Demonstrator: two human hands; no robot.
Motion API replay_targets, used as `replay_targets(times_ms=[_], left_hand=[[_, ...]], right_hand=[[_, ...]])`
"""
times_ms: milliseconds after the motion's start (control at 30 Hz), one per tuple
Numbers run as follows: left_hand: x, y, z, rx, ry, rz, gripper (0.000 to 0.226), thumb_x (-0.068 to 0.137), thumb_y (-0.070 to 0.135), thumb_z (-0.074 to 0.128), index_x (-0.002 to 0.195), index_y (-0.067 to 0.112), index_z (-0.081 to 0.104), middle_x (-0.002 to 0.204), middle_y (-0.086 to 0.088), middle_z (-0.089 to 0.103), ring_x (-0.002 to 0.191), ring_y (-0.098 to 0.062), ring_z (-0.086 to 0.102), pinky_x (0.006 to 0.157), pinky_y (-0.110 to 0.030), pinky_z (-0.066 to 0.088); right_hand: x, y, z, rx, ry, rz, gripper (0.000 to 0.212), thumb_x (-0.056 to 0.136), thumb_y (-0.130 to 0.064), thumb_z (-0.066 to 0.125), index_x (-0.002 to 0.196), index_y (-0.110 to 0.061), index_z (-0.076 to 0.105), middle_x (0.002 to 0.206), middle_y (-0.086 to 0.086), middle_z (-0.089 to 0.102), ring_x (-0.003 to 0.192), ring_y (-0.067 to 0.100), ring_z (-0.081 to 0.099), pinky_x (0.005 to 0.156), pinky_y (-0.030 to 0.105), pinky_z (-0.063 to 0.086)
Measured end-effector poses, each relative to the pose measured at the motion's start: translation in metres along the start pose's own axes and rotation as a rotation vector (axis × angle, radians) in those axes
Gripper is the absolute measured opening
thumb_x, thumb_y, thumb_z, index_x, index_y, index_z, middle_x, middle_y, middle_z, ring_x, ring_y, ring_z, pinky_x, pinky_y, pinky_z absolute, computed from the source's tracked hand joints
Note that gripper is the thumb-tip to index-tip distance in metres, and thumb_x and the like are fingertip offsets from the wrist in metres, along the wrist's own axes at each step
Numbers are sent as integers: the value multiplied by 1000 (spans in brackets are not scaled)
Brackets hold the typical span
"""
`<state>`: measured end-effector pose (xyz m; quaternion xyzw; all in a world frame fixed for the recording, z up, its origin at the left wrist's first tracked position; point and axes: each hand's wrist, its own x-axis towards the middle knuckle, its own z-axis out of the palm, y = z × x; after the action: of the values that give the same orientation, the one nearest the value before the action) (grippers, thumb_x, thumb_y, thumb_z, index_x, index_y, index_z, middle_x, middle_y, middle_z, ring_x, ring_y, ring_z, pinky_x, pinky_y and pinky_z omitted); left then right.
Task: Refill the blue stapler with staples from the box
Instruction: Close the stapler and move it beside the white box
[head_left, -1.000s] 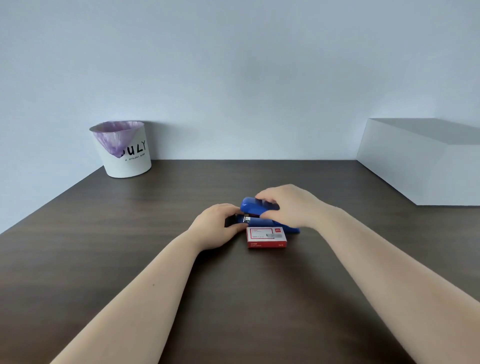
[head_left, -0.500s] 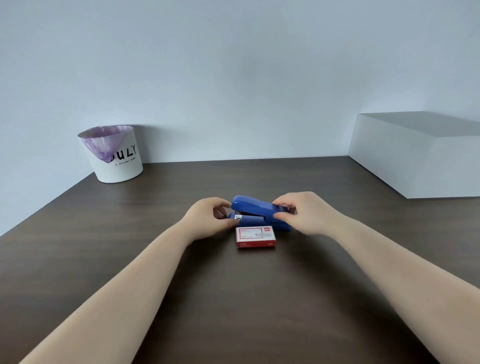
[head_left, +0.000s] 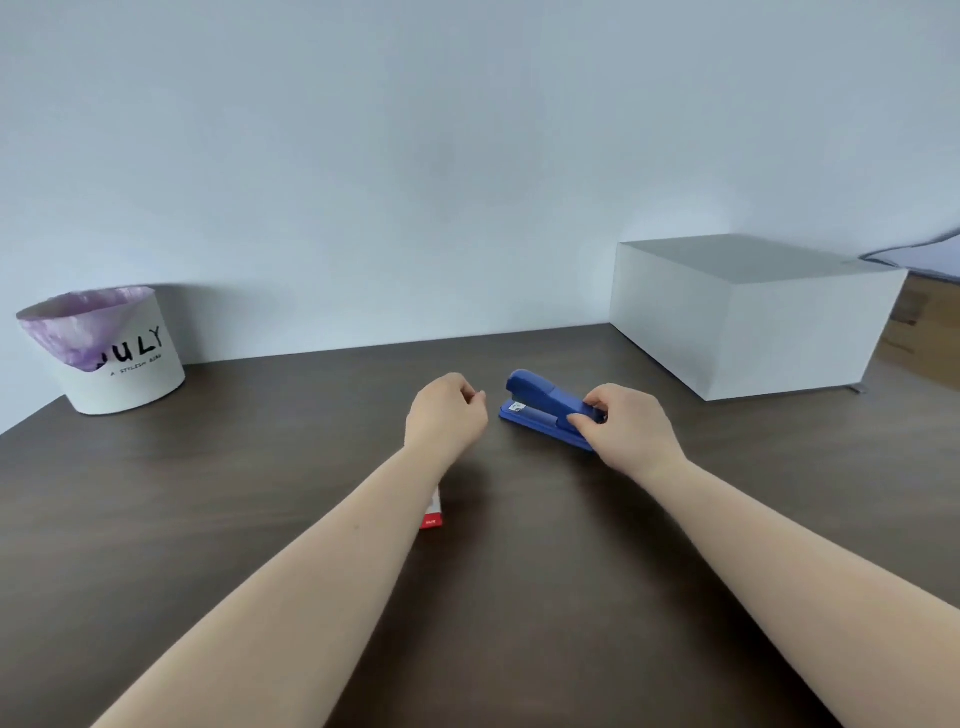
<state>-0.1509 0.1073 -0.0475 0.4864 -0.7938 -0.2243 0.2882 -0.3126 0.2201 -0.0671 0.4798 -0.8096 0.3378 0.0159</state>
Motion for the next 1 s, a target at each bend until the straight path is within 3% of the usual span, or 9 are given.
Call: replay_targets(times_ms=[200,333,667,900,1000], left_hand=[[19,44,52,89,-132,-12,19,89,29,49,97,15,57,97,-2,62,84,-22,53,70,-30,41],[39,55,74,165,-145,-41,25,90,32,46,103,15,57,107,-4,63,86,-24,51,72,-32,40],[75,62,114,252,-49,-44,22,91,33,42,96,17,56,100,-3,65,79,-24,48,69,-30,38],[96,66,128,326,-69,0,22,91,35,41,83,18,53,99,-4,66,80,-25,49,68,-29,37],[103,66,131,341,-62,12,26,91,36,41,88,17,59,99,-5,66,87,-27,56,68,-30,38]], right_hand=[[33,43,-11,19,78,111,26,85,-32,63,98,-10,62,97,8,68,86,24,58,68,29,40],[59,51,-5,1,81,113,24,85,-30,62,98,-9,60,97,8,66,80,20,50,66,29,38],[123,66,23,-134,190,49,21,90,-26,53,95,-5,57,93,15,63,85,34,55,61,34,38],[169,76,31,-184,211,156,21,93,-8,44,105,2,58,111,20,53,93,38,57,65,34,36],[182,79,34,-204,207,170,21,92,-6,45,106,3,58,116,20,50,92,39,58,65,35,38]])
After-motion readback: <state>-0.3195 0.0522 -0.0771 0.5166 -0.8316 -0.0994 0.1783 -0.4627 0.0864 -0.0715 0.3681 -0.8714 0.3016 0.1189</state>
